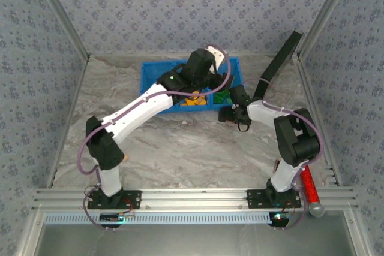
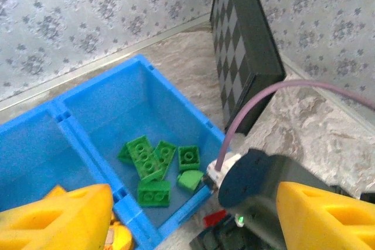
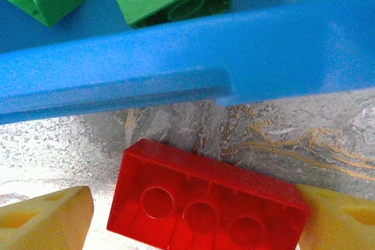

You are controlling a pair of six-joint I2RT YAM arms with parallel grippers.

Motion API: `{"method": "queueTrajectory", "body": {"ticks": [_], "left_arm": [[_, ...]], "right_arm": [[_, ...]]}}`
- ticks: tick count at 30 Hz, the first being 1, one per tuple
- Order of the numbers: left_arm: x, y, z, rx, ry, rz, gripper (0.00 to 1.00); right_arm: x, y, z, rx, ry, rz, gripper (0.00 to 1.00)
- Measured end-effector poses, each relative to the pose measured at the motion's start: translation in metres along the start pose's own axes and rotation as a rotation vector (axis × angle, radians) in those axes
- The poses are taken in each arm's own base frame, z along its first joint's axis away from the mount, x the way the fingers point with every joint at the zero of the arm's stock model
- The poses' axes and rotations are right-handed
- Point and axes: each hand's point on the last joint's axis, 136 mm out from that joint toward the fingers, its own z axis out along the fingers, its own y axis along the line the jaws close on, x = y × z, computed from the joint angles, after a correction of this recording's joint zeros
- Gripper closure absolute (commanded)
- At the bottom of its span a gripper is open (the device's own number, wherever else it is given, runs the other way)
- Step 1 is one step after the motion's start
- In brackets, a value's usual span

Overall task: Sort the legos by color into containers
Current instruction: Pick up the lego from the center of the table, then place the lego in the container.

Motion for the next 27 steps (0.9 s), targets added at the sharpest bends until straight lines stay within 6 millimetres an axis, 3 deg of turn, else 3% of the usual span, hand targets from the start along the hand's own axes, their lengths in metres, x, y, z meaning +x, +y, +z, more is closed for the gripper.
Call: {"method": "queueTrajectory", "body": {"ticks": [5,14,18,21,27], "left_arm": [[0.018,0.012,-0.024,-0.033,0.010,0.002,0.25],[0.026,0.038,-0.094,-0.110,-0.061,-0.008,0.23],[0.042,0.053,-0.114,-0.158,-0.054,-0.007,0.23],[0.063,0.068,-0.122,-0.206,-0.025,-0.005,0.22],[0.125,0.115,-0.144,-0.326,0.086,-0.039,0.22]], "right_arm": [[0.000,-0.005,0.003,0.045,0.016,-0.003,0.26],[-0.004,-0.006,0.003,0.075,0.017,0.001,0.41],[-0.001,-0.006,-0.001,0.094,0.020,-0.020,0.48],[0.002,-0.002,-0.014,0.105,0.018,-0.052,0.49],[-0.003,0.019,-0.066,0.087,-0.046,-0.128,0.51]]}}
